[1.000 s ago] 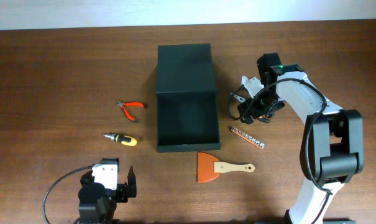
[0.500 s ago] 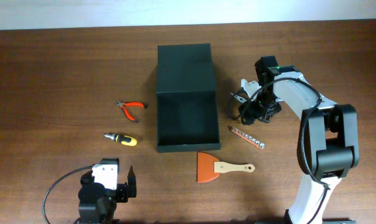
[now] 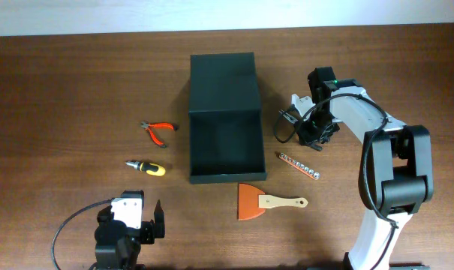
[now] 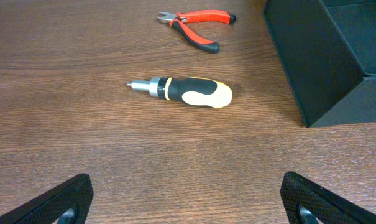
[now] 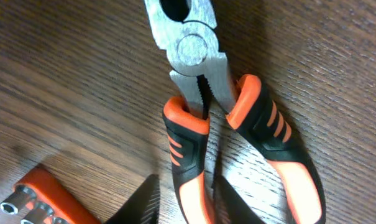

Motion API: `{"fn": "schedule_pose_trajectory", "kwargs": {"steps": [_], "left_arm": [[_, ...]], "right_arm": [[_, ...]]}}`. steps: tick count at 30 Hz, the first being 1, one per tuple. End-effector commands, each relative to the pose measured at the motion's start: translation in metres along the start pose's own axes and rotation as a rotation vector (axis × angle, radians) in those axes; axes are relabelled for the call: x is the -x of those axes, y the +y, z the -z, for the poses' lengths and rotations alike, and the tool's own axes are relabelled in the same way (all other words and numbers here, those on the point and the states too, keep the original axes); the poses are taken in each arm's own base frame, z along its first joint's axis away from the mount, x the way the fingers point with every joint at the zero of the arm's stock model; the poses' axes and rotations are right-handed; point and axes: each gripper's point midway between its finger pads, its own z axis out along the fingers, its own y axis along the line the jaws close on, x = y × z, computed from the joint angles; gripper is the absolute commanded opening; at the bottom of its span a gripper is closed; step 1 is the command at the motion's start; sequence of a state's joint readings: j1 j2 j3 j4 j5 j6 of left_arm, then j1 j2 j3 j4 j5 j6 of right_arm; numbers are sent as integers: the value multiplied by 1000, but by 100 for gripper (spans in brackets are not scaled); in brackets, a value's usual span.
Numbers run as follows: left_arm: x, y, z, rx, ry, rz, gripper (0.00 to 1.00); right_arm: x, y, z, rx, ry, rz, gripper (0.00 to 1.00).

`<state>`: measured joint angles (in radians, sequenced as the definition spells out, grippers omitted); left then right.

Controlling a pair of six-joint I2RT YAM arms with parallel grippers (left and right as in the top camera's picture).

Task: Pack container
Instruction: 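Close the right gripper on the pliers handles and lift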

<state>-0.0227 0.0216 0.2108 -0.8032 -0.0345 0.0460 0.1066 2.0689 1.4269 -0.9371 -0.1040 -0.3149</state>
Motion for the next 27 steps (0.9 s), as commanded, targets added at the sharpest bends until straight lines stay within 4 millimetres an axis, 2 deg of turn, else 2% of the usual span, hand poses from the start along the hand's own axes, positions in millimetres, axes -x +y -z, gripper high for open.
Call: {"fn": "schedule_pose_trajectory", "kwargs": {"steps": [1,7,16,22,27], "left_arm": [[-2,2,-2,12,1,-12,99],[-2,2,-2,12,2,-12,99],[-2,2,-2,12,2,-12,99],[-2,2,-2,12,1,-12,99],[-2,2,-2,12,1,-12,99]], "right_arm": [[1,-1,-4,-9,10,1,24],[1,-1,-4,-8,13,1,13],[3,-1,2,-7,15,-7,4],[19,-3,28,-16,-13,-4,4],[35,-4,63,-24,-48,0,4]]}}
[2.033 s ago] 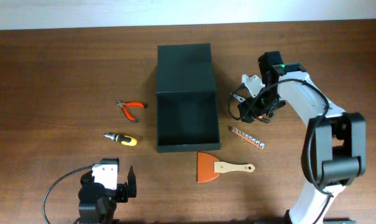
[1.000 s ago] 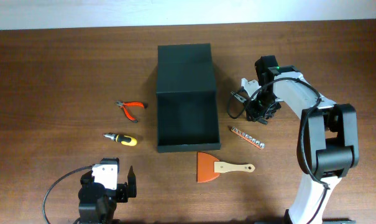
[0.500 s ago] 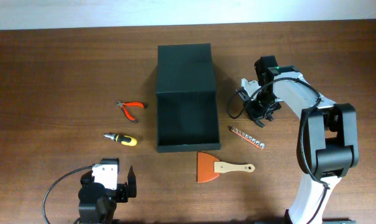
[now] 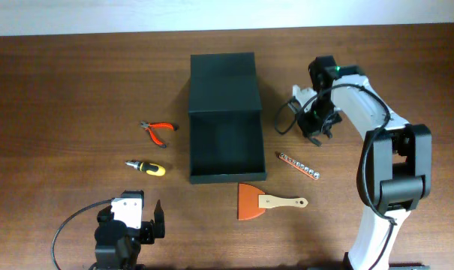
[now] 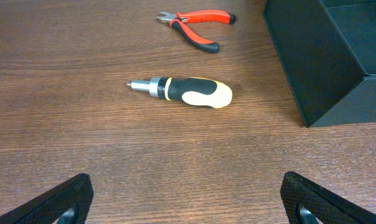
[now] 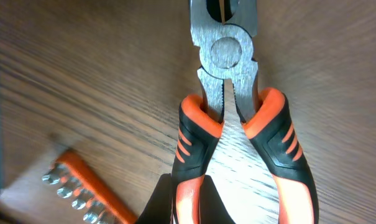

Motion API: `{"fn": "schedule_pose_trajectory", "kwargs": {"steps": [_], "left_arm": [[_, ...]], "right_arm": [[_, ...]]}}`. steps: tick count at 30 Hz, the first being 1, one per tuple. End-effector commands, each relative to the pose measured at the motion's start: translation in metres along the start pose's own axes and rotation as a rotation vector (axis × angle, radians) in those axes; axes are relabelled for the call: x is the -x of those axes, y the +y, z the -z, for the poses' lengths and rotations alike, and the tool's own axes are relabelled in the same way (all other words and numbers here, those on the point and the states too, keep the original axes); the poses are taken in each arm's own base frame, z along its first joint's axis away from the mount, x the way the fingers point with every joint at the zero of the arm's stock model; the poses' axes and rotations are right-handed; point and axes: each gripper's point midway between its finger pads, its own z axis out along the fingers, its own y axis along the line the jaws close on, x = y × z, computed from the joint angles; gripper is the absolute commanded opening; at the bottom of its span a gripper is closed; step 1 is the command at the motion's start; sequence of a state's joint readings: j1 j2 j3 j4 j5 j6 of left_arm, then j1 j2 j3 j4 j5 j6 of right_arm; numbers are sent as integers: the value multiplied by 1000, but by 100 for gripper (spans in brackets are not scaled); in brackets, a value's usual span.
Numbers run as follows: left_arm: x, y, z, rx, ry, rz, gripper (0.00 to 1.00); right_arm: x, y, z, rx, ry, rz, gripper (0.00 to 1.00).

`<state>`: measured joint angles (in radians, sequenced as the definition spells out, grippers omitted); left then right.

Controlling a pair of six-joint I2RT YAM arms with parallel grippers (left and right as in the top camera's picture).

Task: Pack container
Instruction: 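Close the right gripper on the pliers handles and lift, then carry the pliers into the green box and release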

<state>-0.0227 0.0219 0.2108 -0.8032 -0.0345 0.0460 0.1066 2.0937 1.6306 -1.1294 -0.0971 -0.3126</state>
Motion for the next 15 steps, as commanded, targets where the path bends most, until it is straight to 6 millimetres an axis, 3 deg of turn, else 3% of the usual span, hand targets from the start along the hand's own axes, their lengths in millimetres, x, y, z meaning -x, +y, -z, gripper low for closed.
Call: {"fn": "schedule_pose_trajectory", "kwargs": {"steps": [1,8,15], "left_arm": [[-2,2,-1,12,1,-12,99],[-2,2,-1,12,1,-12,99],[-2,2,-1,12,1,-12,99]], "right_arm": [[21,-1,32,-19,-70,4,4],[33,23,80,81,-129,20,4],[29,83,101,194,-112,138,4]]}}
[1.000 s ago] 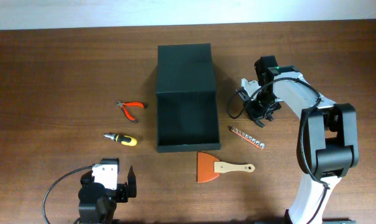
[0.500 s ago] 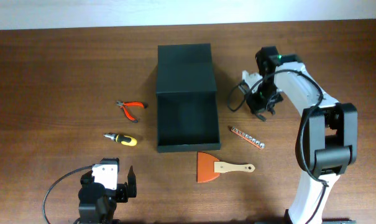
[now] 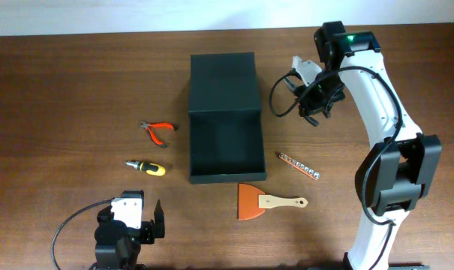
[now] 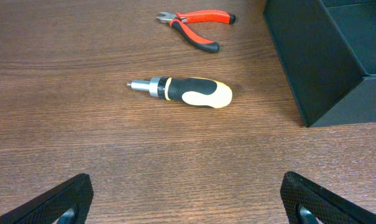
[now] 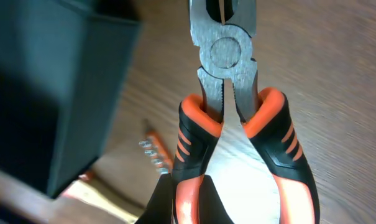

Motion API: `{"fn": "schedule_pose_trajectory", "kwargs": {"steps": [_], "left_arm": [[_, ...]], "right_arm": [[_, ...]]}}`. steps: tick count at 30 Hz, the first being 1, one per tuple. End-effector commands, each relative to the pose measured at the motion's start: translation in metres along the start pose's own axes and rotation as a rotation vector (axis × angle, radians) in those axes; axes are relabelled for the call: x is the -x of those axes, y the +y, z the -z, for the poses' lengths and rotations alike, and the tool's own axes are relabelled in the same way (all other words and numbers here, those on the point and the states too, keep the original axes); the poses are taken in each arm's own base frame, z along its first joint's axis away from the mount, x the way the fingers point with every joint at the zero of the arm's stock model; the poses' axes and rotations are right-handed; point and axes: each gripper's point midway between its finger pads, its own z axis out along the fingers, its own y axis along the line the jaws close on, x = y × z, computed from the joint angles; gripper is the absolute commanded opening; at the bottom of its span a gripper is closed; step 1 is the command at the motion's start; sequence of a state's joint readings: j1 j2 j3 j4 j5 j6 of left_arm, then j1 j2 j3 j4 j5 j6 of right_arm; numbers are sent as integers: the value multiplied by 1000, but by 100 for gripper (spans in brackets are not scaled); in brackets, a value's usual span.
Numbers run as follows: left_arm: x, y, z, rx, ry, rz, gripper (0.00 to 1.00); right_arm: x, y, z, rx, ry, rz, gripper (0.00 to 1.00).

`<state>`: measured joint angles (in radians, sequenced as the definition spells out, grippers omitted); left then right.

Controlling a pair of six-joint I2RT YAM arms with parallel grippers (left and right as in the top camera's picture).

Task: Pack container
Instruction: 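Carry the pliers into the green box and release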

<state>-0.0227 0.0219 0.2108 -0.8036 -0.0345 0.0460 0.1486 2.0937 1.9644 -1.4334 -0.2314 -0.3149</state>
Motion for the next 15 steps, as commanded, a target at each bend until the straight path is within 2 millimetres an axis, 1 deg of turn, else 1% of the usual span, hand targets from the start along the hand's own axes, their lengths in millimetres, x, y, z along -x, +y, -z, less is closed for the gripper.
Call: {"fn": "schedule_pose_trajectory", "kwargs": {"steps": [1,3,7,9,11,15], "left_arm": [[-2,2,-1,12,0,-12,99],[-2,2,-1,12,0,-12,99],[-2,2,-1,12,1,-12,99],[-2,2,-1,12,0,-12,99],[-2,2,-1,12,1,-12,99],[-2,2,-1,12,1,-12,99]], "right_arm": [[9,54,10,81,-29,116,4],[6,75,6,90,-1,161,4],[2,125,-5,103,40,283,4],[0,147,-11,96,53,342,4],[-3,163,-16,78,72,394,4],[-10,187,-27,76,92,460,4]]}}
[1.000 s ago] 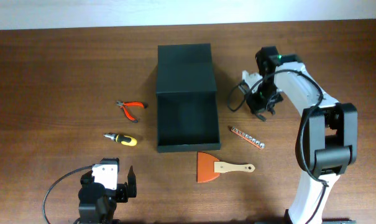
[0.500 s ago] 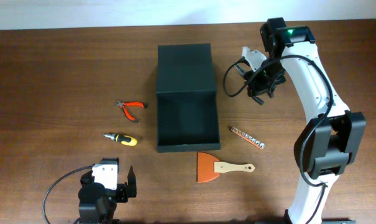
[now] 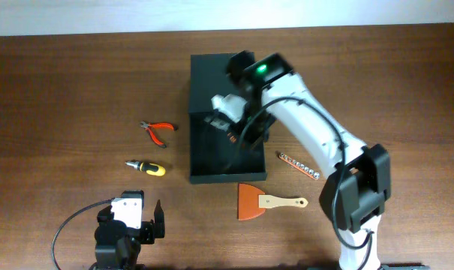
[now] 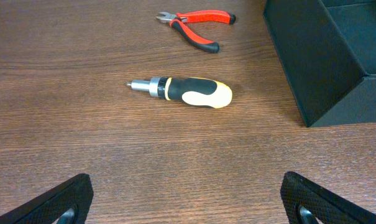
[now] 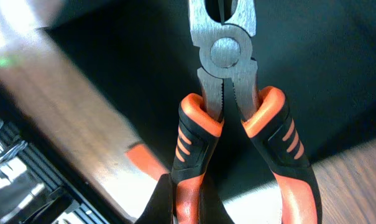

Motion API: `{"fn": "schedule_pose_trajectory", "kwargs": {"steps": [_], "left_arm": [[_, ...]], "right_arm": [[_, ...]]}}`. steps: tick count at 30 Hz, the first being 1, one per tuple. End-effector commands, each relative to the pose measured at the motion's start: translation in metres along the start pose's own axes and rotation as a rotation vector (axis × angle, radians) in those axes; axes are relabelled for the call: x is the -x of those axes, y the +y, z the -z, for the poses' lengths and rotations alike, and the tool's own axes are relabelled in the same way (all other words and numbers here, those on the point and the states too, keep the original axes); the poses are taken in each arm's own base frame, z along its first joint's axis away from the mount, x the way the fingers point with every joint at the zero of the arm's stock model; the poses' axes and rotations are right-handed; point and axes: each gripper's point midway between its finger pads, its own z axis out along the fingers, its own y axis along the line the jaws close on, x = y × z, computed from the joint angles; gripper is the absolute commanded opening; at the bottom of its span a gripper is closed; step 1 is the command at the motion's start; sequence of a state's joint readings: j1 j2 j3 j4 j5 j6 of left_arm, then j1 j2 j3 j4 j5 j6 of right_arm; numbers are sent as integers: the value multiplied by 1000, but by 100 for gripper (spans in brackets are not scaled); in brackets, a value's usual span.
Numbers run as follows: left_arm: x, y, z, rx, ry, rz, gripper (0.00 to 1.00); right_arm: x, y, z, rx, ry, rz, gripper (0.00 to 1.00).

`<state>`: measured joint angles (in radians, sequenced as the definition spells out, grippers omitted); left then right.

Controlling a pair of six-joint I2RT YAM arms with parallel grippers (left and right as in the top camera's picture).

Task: Pack container
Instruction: 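Carry the pliers into the green box and release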

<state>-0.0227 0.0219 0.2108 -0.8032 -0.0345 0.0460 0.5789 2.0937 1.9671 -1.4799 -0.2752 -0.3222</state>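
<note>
The black open box [image 3: 221, 75] stands in the middle of the table. My right gripper [image 5: 186, 200] is shut on one handle of the large orange-and-black pliers [image 5: 225, 68], which hang over the box's dark inside [image 5: 312, 43]. In the overhead view the right gripper [image 3: 228, 124] is above the box's near half. A yellow-and-black screwdriver [image 4: 184, 91] and small red pliers [image 4: 197, 28] lie left of the box. My left gripper [image 4: 188, 205] rests open near the table's front, short of the screwdriver.
An orange scraper with a wooden handle [image 3: 268, 201] lies in front of the box. An orange strip of sockets [image 3: 299, 166] lies to the box's right. The box's near wall [image 4: 312, 87] stands right of the screwdriver.
My right gripper has moved left with the large pliers, from the table right of the box to above the box's inside. The left arm has not moved.
My right gripper was down at the large pliers on the table right of the box, fingers around one handle. Then it was shut on that handle. It held them higher beside the box, and now holds them over the box.
</note>
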Motion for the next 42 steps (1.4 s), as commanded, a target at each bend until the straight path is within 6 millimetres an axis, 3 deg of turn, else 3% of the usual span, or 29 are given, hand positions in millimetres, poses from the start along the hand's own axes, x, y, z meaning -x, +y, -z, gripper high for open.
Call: {"fn": "schedule_pose_trajectory", "kwargs": {"steps": [1,7,13,18,28,39,42], "left_arm": [[-2,2,-1,12,1,-12,99],[-2,2,-1,12,1,-12,99],[-2,2,-1,12,1,-12,99],[-2,2,-1,12,1,-12,99],[-2,2,-1,12,1,-12,99],[-2,2,-1,12,1,-12,99],[-2,2,-1,12,1,-12,99]], "right_arm": [[7,13,5,-13,-35,59,4],[19,26,-26,-13,-55,116,4],[4,14,-59,-3,-12,25,4],[6,3,-73,-8,-38,-74,4],[19,-15,-76,-87,-103,-235,4],[21,-15,-76,-90,-110,-237,4],[21,-16,-76,-100,-112,-237,12]]}}
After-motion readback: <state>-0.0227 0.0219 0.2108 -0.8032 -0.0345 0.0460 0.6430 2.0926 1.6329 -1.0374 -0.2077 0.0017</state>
